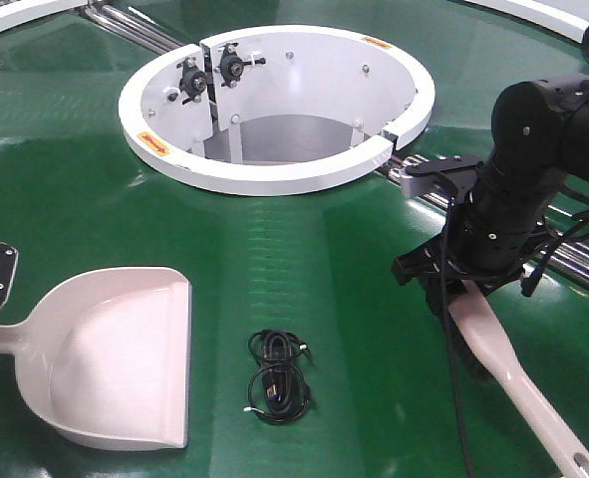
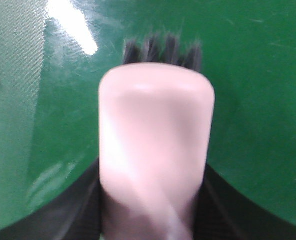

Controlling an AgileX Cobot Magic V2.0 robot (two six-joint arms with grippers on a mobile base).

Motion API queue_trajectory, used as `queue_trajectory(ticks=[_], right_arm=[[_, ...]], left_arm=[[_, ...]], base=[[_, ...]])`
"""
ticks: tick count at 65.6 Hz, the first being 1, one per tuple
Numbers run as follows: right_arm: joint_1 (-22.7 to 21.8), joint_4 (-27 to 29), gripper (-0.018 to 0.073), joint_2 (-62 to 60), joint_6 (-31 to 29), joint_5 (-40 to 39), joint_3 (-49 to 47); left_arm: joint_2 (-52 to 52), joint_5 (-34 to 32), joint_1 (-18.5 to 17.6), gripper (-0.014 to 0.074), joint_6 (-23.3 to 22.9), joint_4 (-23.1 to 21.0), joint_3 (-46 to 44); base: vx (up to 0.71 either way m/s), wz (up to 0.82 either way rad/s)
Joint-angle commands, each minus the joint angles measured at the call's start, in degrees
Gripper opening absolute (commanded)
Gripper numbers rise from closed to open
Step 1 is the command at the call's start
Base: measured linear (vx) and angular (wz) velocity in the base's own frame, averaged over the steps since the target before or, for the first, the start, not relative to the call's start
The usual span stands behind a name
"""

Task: Clean and inspect green conveyor with broom and dustpan
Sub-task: 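Grasp the cream dustpan handle with the left gripper, then drag the dustpan with the left gripper up against the black cable bundle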

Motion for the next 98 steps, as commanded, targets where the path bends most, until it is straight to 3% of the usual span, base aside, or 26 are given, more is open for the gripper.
queue_trajectory(ticks=[1,56,98], right_arm=[[-0.25,-0.37,-0.0002,-2.88,-0.29,3.19,-1.43],[-0.25,-0.37,-0.0002,-2.88,-0.29,3.23,-1.43],[-0.25,-0.37,-0.0002,-2.88,-0.29,3.05,-1.43]], left_arm=[[-3.62,1.65,-1.56,-0.0024,-0.47,0.15,-1.4],[-3.62,1.7,-12.74,-0.0024,-1.45,-1.36,-1.47],[-3.49,1.7,-14.45,-0.0024,-2.79,-7.54,-1.47]], base=[[0.0,0.0],[0.0,0.0],[0.0,0.0]])
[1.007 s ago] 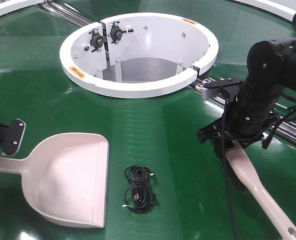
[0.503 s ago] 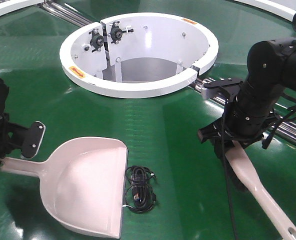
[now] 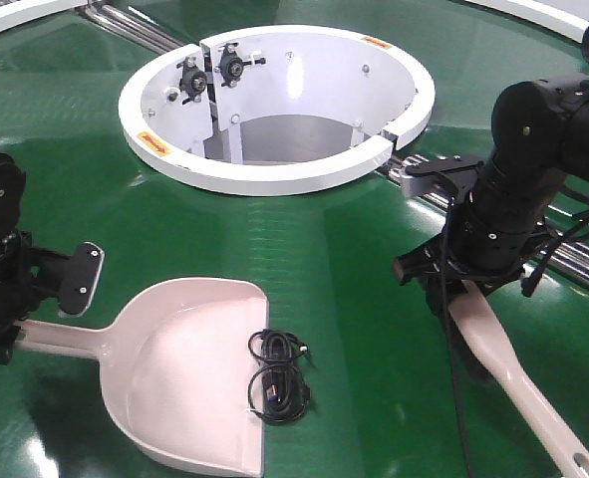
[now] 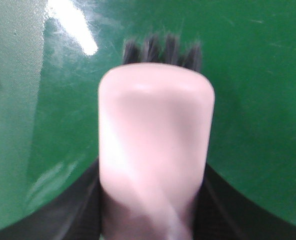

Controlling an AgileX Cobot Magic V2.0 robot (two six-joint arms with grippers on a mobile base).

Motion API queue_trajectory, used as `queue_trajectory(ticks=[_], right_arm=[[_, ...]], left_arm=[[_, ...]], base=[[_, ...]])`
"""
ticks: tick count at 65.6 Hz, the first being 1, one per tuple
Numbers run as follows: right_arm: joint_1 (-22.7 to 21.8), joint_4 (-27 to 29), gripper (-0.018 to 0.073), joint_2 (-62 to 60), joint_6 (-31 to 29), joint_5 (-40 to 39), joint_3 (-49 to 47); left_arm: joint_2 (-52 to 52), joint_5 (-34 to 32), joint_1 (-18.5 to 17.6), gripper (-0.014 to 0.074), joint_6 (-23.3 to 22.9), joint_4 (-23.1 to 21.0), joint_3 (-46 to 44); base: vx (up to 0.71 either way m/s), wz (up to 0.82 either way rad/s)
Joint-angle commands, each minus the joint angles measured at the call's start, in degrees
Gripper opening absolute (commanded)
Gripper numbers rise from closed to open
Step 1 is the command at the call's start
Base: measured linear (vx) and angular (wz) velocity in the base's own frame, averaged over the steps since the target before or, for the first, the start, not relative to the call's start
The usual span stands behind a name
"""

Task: Clean and inspect green conveyor with broom and dustpan
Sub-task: 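Drag the dustpan with the left gripper up against the black cable bundle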

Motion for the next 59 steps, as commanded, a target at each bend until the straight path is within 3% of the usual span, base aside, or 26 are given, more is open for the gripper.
queue_trajectory(ticks=[1,25,59], right_arm=[[-0.25,-0.37,-0.0002,-2.88,-0.29,3.05,-1.43],[-0.25,-0.37,-0.0002,-2.88,-0.29,3.05,-1.43],[-0.25,-0.37,-0.0002,-2.88,-0.29,3.05,-1.43]], left_arm=[[-2.12,1.79,-0.83,-0.0024,-0.69,-1.38,-1.47],[-2.07,0.16,-0.83,-0.0024,-0.69,-8.47,-1.47],[-2.07,0.25,-0.77,-0.0024,-0.69,-8.65,-1.47]], base=[[0.0,0.0],[0.0,0.0],[0.0,0.0]])
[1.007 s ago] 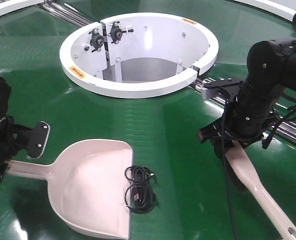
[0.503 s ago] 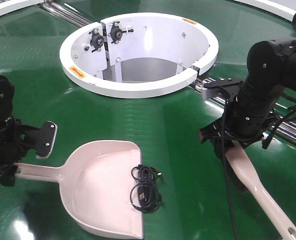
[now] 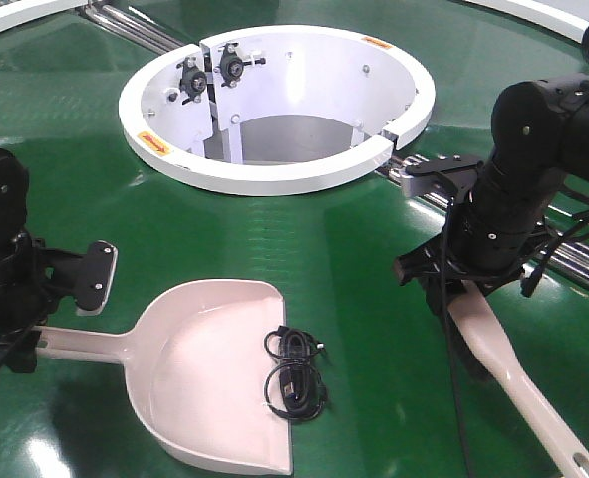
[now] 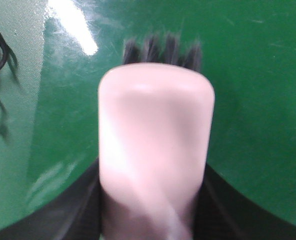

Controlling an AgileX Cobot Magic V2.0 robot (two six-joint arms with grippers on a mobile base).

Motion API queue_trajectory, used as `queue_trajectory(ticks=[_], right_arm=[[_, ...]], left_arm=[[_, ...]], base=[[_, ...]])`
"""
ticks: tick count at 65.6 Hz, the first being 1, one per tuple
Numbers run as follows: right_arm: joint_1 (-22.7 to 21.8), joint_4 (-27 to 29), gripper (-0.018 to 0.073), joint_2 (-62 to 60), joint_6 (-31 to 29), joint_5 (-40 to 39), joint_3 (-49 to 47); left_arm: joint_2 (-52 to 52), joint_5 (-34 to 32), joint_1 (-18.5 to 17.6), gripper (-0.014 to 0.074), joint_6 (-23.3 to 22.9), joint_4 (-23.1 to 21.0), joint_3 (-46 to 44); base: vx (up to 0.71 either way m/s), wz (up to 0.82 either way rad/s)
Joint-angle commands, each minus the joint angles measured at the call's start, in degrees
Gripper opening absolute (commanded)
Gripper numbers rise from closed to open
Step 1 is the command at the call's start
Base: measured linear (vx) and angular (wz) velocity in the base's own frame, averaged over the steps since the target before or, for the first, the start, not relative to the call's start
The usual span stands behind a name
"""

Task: Clean and inspect green conveyor with broom and dustpan
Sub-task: 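Drag the dustpan with the left gripper up against the black cable bundle, then sweep the cable bundle into the dustpan with the brush in the right gripper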

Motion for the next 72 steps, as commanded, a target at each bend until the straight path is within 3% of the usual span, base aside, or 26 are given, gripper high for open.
queue_trajectory(ticks=[1,72], right_arm=[[-0.25,-0.37,-0.0002,-2.88,-0.29,3.05,-1.43],[-0.26,0.31,-0.0002,-2.12,-0.14,1.26,-1.43]], left_arm=[[-2.07,0.19,-0.41,-0.0024,-0.64,-1.73,-1.47],[-2.07,0.19,-0.41,-0.0024,-0.64,-1.73,-1.47]], base=[[0.0,0.0],[0.0,0.0]])
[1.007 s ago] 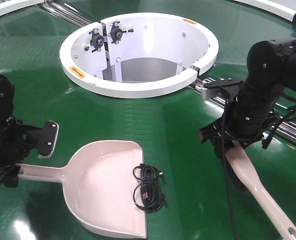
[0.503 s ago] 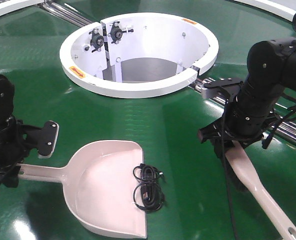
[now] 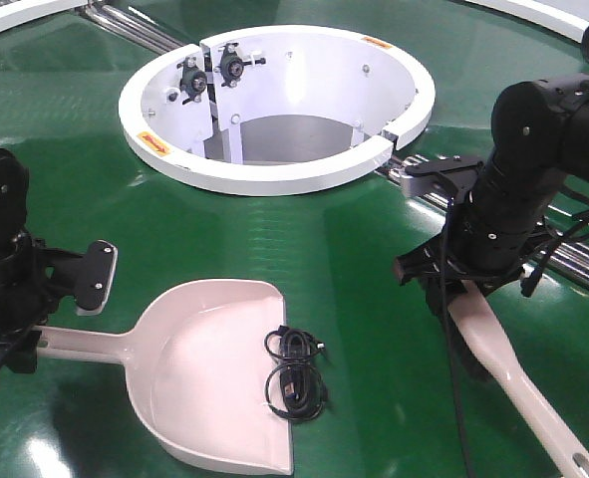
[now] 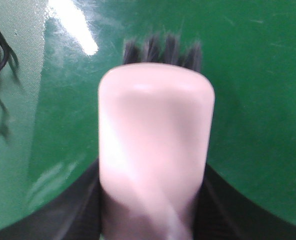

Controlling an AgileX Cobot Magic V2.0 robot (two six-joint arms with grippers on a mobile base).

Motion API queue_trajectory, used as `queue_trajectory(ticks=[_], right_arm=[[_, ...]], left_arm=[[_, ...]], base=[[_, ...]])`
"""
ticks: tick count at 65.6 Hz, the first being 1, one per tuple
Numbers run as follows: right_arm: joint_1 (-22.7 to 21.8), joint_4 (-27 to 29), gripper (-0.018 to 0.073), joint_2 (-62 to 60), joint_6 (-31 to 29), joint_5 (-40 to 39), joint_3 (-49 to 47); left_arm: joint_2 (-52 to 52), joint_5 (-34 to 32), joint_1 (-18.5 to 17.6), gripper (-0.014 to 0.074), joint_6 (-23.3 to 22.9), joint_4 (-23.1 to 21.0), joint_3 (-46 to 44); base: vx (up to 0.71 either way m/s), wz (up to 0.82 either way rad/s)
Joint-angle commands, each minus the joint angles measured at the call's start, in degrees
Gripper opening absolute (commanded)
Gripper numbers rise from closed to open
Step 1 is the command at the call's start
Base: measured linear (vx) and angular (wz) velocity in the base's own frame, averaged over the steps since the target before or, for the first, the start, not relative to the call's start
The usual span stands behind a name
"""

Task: Clean and inspect green conveyor with broom and dustpan
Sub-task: 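Sweep the cable bundle into the dustpan with the brush in the right gripper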

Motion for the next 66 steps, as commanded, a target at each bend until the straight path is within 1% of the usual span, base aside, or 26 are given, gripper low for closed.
queue_trajectory(ticks=[1,6,9,14,19,25,44,52,66], right_arm=[[-0.26,0.6,-0.0002,-1.92,-0.14,1.21,-1.43],[-0.26,2.13,-0.0002,-0.32,0.36,1.27,-1.43],[-0.26,3.76,-0.0002,0.94,1.49,1.33,-1.43],[-0.08,7.08,-0.0002,2.96,1.72,1.67,-1.43],[0.84,8.8,-0.0002,5.02,1.72,1.84,-1.43],[2.27,9.32,-0.0002,7.14,1.86,1.28,-1.62],[7.2,15.12,-0.0002,11.38,1.81,-3.03,-2.49],[9.7,16.6,-0.0002,14.05,1.81,-1.86,-6.4],[13.68,20.12,-0.0002,20.32,1.81,1.77,-16.51]], left_arm=[[-2.07,0.19,-0.41,-0.0024,-0.64,-1.57,-1.47],[-2.07,0.19,-0.41,-0.0024,-0.64,-1.57,-1.47],[-2.07,0.19,-0.41,-0.0024,-0.64,-1.57,-1.47],[-2.07,0.19,-0.41,-0.0024,-0.64,-1.57,-1.47],[-2.07,0.19,-0.41,-0.0024,-0.64,-1.57,-1.47],[-2.07,0.19,-0.41,-0.0024,-0.64,-1.57,-1.47],[-2.07,0.19,-0.41,-0.0024,-0.64,-1.57,-1.47],[-2.07,0.19,-0.41,-0.0024,-0.64,-1.57,-1.47],[-2.07,0.19,-0.41,-0.0024,-0.64,-1.57,-1.47]], base=[[0.0,0.0],[0.0,0.0],[0.0,0.0],[0.0,0.0],[0.0,0.0],[0.0,0.0],[0.0,0.0],[0.0,0.0],[0.0,0.0]])
